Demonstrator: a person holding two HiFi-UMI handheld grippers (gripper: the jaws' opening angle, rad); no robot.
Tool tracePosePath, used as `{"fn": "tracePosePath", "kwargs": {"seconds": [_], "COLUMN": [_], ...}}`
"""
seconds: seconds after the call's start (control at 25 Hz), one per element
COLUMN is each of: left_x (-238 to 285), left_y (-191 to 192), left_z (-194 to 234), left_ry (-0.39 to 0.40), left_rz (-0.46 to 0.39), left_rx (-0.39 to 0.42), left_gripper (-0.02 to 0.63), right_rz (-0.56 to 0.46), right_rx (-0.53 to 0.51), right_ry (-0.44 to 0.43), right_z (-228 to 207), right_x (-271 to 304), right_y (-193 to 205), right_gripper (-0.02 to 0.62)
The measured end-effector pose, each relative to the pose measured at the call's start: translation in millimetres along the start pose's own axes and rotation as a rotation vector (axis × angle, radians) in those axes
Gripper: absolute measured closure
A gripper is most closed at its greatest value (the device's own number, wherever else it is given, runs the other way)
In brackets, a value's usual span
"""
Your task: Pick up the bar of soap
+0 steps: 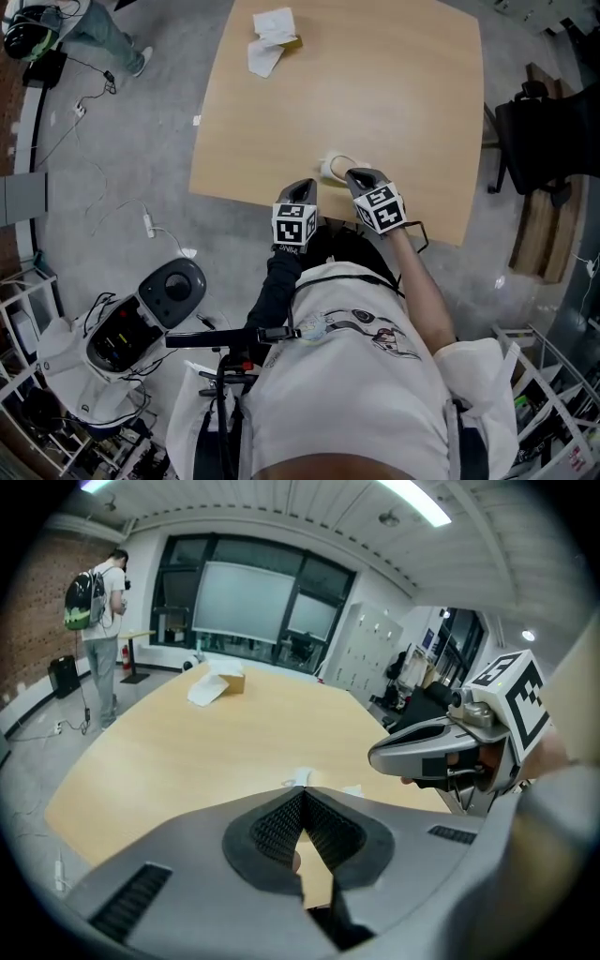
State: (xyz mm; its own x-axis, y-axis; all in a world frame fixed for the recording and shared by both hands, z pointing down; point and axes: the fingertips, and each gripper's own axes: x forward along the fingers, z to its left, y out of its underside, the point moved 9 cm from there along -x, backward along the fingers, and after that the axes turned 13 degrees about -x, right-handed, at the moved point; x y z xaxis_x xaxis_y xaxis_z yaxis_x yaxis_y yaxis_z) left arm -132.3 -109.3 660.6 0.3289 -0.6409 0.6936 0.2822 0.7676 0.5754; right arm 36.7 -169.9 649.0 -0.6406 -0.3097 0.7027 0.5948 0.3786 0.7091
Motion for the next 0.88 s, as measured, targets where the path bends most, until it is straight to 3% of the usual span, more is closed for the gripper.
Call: {"fn": "tracePosePath", "kwargs": {"seconds": [0.32,0.6,0.72,0.88], "left_x": [19,11,10,7], "left_y": [17,18,21,22], "left_z": [10,30,37,42], "left_ry": [-0.014,-0.039,-0.047,-0.053], "left_rz": [0.078,0.114,0.114,0.115], "left_rx": [0.027,-0.015,-0.024,-0.033], "left_gripper": [0.606,0.606,0.606,0.606], "right_rz": [0.128,0.253,0.296,0.343], "right_rx": [-0.166,-0.352,-0.405,-0.481], "right_ry": [-0.025,-0.097,-0.146,-0.173], "right_z": [-11,-15,-14,-14], "right_x": [32,59,71,84], "right_y": [18,15,18,22], "right_gripper": [0.584,0.457,0.371,0.345]}}
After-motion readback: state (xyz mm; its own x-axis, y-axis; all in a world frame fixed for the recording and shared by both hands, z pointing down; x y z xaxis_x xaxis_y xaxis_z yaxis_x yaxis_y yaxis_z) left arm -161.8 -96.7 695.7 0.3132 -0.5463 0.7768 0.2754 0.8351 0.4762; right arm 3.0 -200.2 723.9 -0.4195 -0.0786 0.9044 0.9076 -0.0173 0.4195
